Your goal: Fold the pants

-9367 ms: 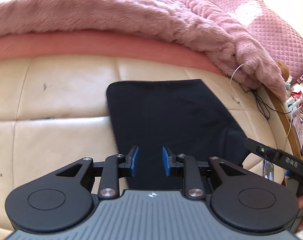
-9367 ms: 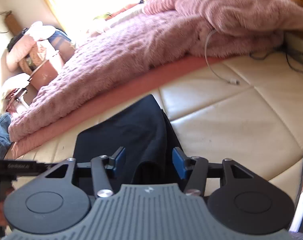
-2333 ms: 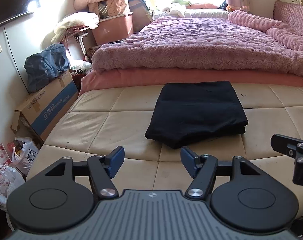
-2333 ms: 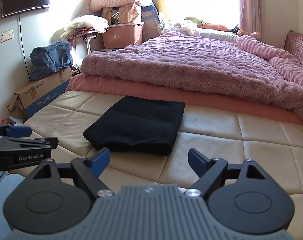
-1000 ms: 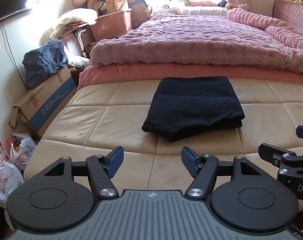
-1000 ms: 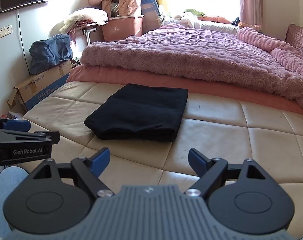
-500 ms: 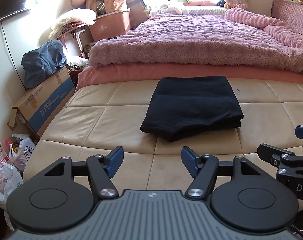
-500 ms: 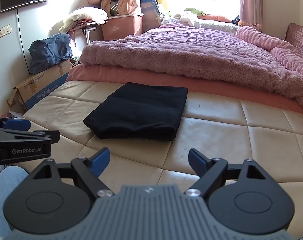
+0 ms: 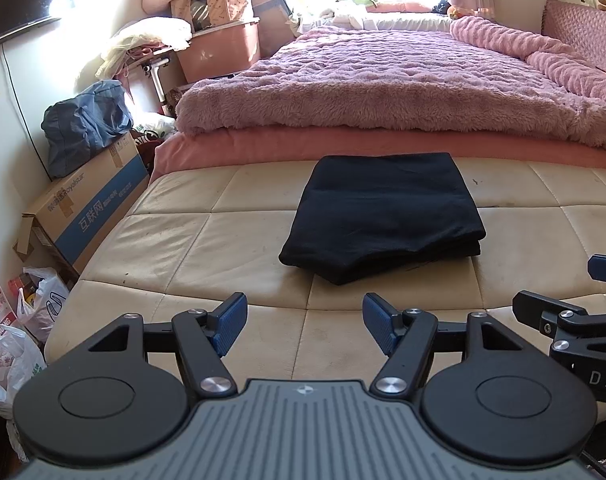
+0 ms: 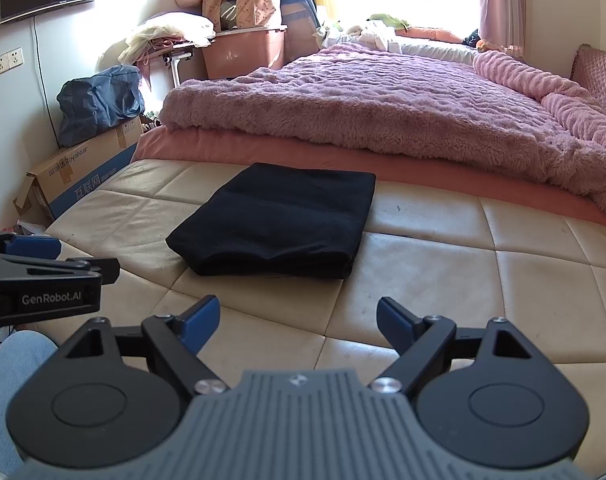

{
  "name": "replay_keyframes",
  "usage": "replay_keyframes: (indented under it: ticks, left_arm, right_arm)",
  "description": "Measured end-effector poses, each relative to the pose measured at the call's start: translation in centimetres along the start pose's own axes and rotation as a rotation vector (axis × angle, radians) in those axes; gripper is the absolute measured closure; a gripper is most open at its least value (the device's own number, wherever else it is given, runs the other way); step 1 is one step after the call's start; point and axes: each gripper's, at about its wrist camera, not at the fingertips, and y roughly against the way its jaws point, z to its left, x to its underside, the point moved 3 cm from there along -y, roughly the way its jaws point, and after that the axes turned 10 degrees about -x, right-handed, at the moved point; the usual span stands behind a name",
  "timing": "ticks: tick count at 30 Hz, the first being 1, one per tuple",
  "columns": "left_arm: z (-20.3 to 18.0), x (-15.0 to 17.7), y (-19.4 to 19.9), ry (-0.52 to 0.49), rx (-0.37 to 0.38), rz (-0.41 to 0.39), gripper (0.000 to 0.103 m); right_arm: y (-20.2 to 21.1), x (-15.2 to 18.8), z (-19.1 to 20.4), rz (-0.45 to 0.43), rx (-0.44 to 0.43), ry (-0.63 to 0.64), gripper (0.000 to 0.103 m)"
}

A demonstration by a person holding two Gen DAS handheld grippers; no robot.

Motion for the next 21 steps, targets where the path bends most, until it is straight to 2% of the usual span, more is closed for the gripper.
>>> replay_keyframes:
  ticks: [21]
  left_arm:
    - [0.36, 0.22, -0.07, 0.010, 0.014, 0.005, 0.025]
  right_arm:
    - [-0.06, 0.08, 0.08, 0.003, 0.000, -0.002, 0.021]
